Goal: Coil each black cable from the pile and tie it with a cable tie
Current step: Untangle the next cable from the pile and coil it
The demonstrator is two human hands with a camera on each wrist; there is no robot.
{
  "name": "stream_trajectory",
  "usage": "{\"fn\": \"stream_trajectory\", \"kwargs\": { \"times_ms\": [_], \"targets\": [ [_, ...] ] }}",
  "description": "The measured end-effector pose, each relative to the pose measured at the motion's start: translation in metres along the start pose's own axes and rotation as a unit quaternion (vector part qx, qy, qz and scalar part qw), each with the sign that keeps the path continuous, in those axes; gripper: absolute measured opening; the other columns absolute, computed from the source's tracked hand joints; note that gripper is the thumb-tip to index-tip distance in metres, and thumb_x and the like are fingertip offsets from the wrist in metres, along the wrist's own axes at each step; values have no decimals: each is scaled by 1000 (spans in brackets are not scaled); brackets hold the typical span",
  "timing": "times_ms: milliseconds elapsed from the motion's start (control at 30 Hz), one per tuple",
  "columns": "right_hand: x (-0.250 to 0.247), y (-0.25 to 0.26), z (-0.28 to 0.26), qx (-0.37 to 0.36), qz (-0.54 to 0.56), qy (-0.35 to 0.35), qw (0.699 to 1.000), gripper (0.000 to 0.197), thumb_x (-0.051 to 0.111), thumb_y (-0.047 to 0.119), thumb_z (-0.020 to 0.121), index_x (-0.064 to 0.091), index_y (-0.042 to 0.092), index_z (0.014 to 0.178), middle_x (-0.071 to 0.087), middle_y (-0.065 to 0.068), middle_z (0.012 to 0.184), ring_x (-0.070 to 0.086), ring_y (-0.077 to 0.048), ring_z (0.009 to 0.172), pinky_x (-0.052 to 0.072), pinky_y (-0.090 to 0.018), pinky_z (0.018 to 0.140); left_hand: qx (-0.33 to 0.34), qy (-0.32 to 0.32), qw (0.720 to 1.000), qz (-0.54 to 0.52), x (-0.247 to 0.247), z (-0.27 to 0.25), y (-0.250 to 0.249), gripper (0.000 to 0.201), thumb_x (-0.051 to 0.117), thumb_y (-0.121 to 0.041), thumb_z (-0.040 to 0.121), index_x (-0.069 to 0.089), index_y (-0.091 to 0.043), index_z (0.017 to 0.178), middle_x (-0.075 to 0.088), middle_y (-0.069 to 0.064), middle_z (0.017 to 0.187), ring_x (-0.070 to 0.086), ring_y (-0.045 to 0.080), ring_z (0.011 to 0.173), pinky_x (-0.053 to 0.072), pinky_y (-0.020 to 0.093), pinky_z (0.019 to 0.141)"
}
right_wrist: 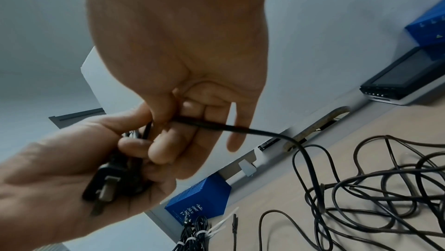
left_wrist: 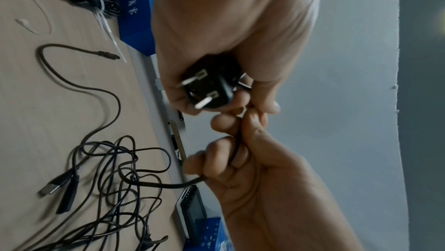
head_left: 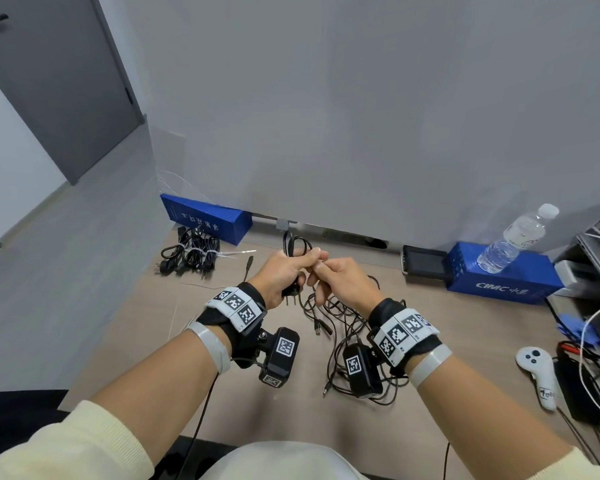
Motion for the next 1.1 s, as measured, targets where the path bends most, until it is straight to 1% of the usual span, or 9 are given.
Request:
{"fn": "stream_trajectory", "kwargs": {
  "times_ms": [100, 233, 333, 433, 633, 733, 833, 1000, 1100],
  "targets": [
    [6, -3, 0, -5, -31, 13, 999, 41, 44, 34, 105, 73, 8, 89, 74, -6, 68, 61, -22, 66, 50, -42, 73, 9, -23, 1000, 4, -3, 2, -3, 27, 56, -32, 101, 70, -10, 92, 64, 1, 74, 57, 13, 65, 44, 26, 55],
    [11, -18, -3, -9, -91, 42, 995, 27, 52, 39, 100, 72, 21, 92, 76, 1, 90, 69, -14, 90, 53, -39, 88, 26, -36, 996, -79, -13, 2, -18, 29, 49, -32, 104, 62, -12, 88, 69, 7, 75, 70, 25, 81, 55, 41, 77],
    [7, -40, -7, 26, -119, 47, 991, 22, 56, 31, 99, 71, 16, 95, 75, -2, 96, 69, -22, 96, 54, -41, 90, 21, -33, 983, -178, -20, -1, -29, 31, 47, -33, 105, 55, -14, 83, 48, 2, 59, 54, 18, 55, 51, 35, 61],
    [1, -52, -10, 49, -111, 26, 992, 18, 61, 27, 97, 73, 14, 95, 75, -9, 99, 68, -30, 97, 52, -44, 90, -2, -42, 984, -174, -26, -2, -26, 30, 48, -34, 105, 53, -16, 82, 38, -2, 55, 41, 13, 46, 41, 27, 49],
    [-15, -32, -7, 15, -83, -45, 995, 4, 73, 23, 90, 72, 20, 87, 74, 4, 82, 66, -4, 71, 52, -27, 71, -42, -23, 997, 68, -30, -7, -5, 23, 66, -22, 95, 51, -19, 79, 38, -6, 56, 34, 10, 46, 33, 23, 46],
    [-26, -18, -4, -2, -61, -86, 994, 9, 81, 21, 81, 73, 18, 80, 76, 1, 79, 71, -16, 77, 57, -33, 75, -29, 14, 985, 170, -22, -10, -2, 21, 79, -23, 84, 61, -13, 85, 48, -8, 54, 37, 8, 46, 34, 22, 44],
    [-32, -5, -3, -17, -65, -114, 991, 9, 81, 18, 77, 73, 19, 77, 75, 4, 78, 70, -13, 77, 57, -31, 74, -50, 63, 968, 238, -8, -13, 9, 25, 88, -29, 73, 72, -15, 86, 57, -9, 60, 41, 7, 51, 35, 24, 48],
    [-39, -6, 2, -29, -39, -151, 987, 13, 78, 18, 80, 67, 23, 75, 73, 5, 77, 66, -11, 73, 55, -38, 76, -32, 41, 961, 273, 0, -11, 0, 25, 70, -37, 91, 73, -15, 80, 64, -8, 66, 49, 4, 54, 36, 24, 58],
    [-41, -20, 3, -23, -6, -138, 990, 12, 76, 20, 85, 66, 23, 79, 73, 0, 82, 64, -12, 76, 55, -42, 83, -26, 83, 967, 241, 5, -14, -4, 30, 58, -33, 100, 64, -16, 75, 67, 3, 73, 62, 5, 61, 41, 25, 64]
  ]
}}
Point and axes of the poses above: each hand's wrist, its own z-axis towards the middle knuckle, its own x-axis out of the palm, y = z × x, the point moved 10 cm from there along z, towards the middle knuckle
